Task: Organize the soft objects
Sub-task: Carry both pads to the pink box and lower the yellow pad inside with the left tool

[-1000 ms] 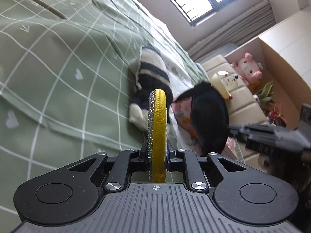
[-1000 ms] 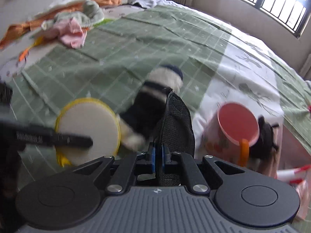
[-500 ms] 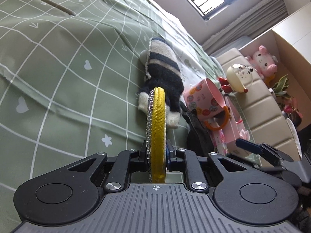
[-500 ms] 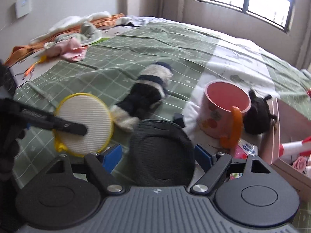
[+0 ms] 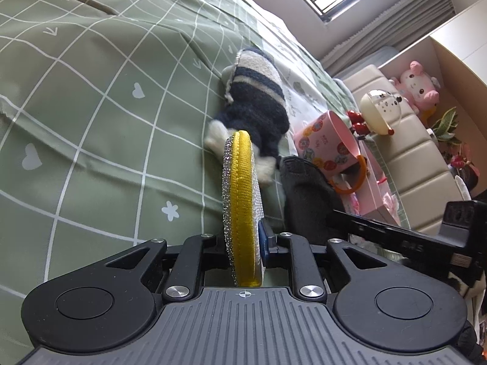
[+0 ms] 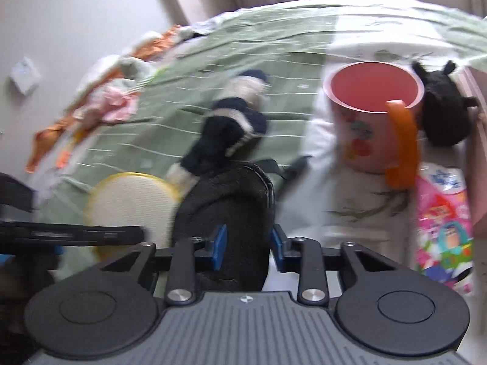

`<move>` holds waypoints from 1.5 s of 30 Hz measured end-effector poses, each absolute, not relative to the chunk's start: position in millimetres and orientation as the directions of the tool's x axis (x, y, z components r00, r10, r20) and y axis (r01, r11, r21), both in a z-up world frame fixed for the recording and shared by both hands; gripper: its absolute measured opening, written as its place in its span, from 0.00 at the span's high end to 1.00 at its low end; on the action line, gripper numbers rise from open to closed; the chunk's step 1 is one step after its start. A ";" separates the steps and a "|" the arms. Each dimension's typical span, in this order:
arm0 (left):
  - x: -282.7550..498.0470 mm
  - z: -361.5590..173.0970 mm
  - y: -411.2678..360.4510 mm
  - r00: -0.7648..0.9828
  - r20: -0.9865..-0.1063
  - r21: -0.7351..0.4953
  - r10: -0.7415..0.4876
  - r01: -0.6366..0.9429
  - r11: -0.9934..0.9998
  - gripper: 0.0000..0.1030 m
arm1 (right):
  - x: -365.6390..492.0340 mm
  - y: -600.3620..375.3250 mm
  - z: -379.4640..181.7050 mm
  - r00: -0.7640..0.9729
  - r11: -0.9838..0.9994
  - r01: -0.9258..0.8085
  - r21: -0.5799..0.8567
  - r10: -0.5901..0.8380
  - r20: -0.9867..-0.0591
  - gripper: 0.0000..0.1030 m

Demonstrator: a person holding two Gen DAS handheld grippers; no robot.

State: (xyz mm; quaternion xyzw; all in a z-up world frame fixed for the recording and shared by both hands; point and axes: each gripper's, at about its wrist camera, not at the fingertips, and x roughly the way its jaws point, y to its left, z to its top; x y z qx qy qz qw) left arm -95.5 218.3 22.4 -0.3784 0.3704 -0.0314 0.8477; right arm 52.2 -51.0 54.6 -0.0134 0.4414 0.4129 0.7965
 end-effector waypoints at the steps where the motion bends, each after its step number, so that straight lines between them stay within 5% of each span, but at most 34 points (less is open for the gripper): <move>1: -95.4 22.4 218.0 0.724 -0.604 -0.665 -0.332 -0.229 0.711 0.80 | 51.0 -50.6 57.3 0.244 0.639 -0.673 0.373 0.667 -0.704 0.71; 8: -100.8 28.6 216.4 0.726 -0.611 -0.649 -0.316 -0.230 0.726 0.81 | 48.1 -30.4 50.2 0.189 0.619 -0.661 0.424 0.685 -0.704 0.67; 11: -109.3 38.0 218.2 0.737 -0.618 -0.613 -0.272 -0.237 0.753 0.81 | 45.1 -25.1 50.2 0.173 0.605 -0.662 0.442 0.697 -0.696 0.91; 15: -123.2 51.0 227.4 0.765 -0.606 -0.584 -0.218 -0.242 0.775 0.81 | 36.4 -28.7 62.5 0.184 0.584 -0.691 0.426 0.712 -0.678 0.91; 17: -127.2 51.7 234.1 0.773 -0.602 -0.584 -0.201 -0.254 0.771 0.81 | 33.5 -32.1 66.6 0.183 0.568 -0.705 0.424 0.724 -0.665 0.89; 23: -127.1 39.9 244.7 0.767 -0.615 -0.604 -0.186 -0.305 0.736 0.78 | 31.8 -14.7 55.7 0.181 0.570 -0.712 0.410 0.714 -0.677 0.47; 24: -127.2 38.9 245.0 0.766 -0.616 -0.604 -0.184 -0.309 0.734 0.78 | 33.6 -9.7 50.7 0.182 0.579 -0.700 0.418 0.711 -0.679 0.47; 26: -128.7 37.8 246.6 0.767 -0.616 -0.608 -0.182 -0.315 0.729 0.78 | 39.2 0.4 40.9 0.175 0.598 -0.671 0.440 0.703 -0.689 0.55; 27: -130.1 37.9 247.2 0.767 -0.616 -0.610 -0.180 -0.319 0.725 0.78 | 42.4 4.7 36.2 0.165 0.604 -0.657 0.451 0.699 -0.695 0.75; 29: -133.5 39.0 248.6 0.768 -0.617 -0.607 -0.173 -0.325 0.725 0.78 | 43.2 10.1 34.0 0.152 0.603 -0.660 0.448 0.691 -0.707 0.81; 38: -109.8 50.9 242.3 0.753 -0.595 -0.637 -0.280 -0.229 0.736 0.83 | 18.0 -5.2 83.3 0.238 0.570 -0.772 0.281 0.669 -0.704 0.86; 45: -33.7 121.5 236.8 0.799 -0.550 -0.541 -0.241 -0.122 0.832 0.83 | 49.8 -42.0 149.6 0.421 0.635 -0.751 0.184 0.674 -0.607 0.86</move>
